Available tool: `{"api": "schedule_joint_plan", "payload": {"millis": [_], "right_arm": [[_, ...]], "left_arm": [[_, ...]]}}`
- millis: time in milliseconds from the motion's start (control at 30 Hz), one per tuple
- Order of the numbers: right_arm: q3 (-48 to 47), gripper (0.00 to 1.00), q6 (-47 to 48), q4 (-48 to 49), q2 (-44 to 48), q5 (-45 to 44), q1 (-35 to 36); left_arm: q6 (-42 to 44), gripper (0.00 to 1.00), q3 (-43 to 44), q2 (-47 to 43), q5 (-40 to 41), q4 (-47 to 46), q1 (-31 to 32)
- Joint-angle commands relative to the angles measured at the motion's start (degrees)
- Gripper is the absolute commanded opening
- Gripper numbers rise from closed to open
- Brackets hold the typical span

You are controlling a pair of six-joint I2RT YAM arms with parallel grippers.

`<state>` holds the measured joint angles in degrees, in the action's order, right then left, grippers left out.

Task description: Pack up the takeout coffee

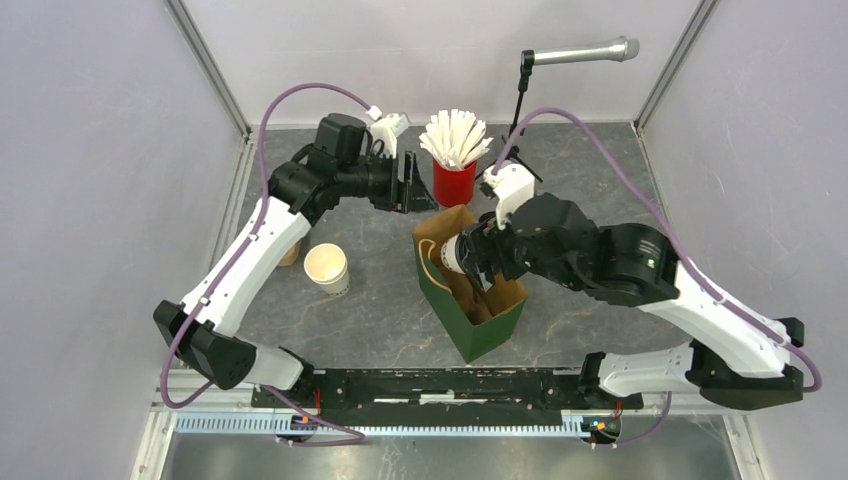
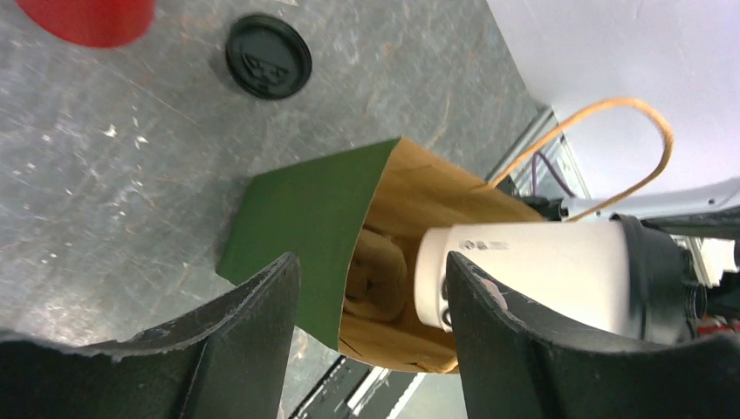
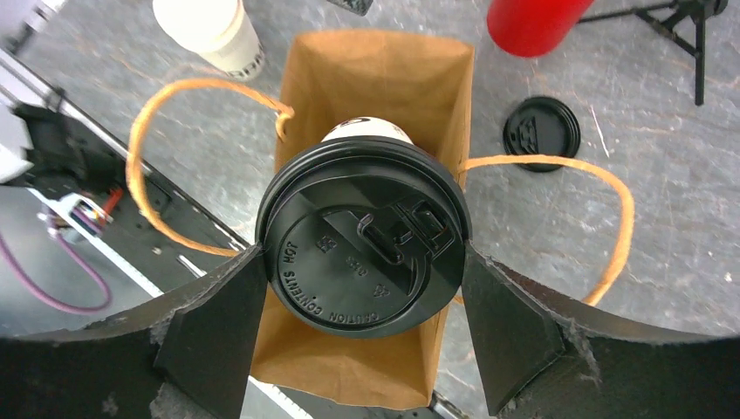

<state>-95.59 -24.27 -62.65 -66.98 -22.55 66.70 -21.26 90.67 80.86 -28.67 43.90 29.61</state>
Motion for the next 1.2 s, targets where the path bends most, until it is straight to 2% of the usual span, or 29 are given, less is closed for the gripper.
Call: {"api": "schedule_joint_plan", "payload": {"millis": [0, 167, 400, 533, 633, 733, 800, 867, 1000, 1167], "right_arm": [[-0.6, 0.83, 1.7, -5.0, -1.8, 0.0, -0.2], [-0.4, 0.84, 4.8, -6.5, -3.5, -0.4, -1.7], [1.2, 0.85, 8.6, -8.8, -2.1, -3.2, -5.2], [1.7, 0.85, 12.4, -8.7, -1.8, -5.1, -7.2], [1.3, 0.85, 14.8, -6.8, -2.2, -2.4, -7.3], [2.3, 0.85, 16.4, -2.7, -1.4, 2.9, -7.3], [4.6, 0.84, 17.2, 0.4, 0.1, 5.7, -7.3], [7.9, 0.84, 18.2, 4.0, 2.1, 8.7, -7.3], [15.0, 0.84, 19.5, 10.5, 5.9, 15.2, -7.3], [19.2, 0.83, 19.4, 15.5, 7.9, 21.2, -7.2]], "left_arm": [[3.0, 0.69, -3.4, -1.7, -4.1, -1.4, 1.6], [2.5, 0.68, -7.4, -2.9, -5.6, -1.1, 3.8], [-3.8, 0.64, -12.1, -7.3, -7.5, -2.4, 8.1], [-7.7, 0.62, -15.4, -10.3, -6.4, -3.7, 11.3], [-10.6, 0.61, -17.3, -12.5, -4.1, -5.9, 11.5], [-10.8, 0.66, -15.1, -12.9, 3.2, -5.1, 11.3], [-10.6, 0.73, -11.7, -11.8, 7.7, -3.2, 10.8], [-10.2, 0.79, -8.3, -10.1, 9.3, -2.0, 9.9], [-7.8, 0.99, -2.5, -5.9, 8.5, -2.2, 8.3], [-3.9, 1.0, 2.5, 1.8, -0.3, 1.1, 6.6]]}}
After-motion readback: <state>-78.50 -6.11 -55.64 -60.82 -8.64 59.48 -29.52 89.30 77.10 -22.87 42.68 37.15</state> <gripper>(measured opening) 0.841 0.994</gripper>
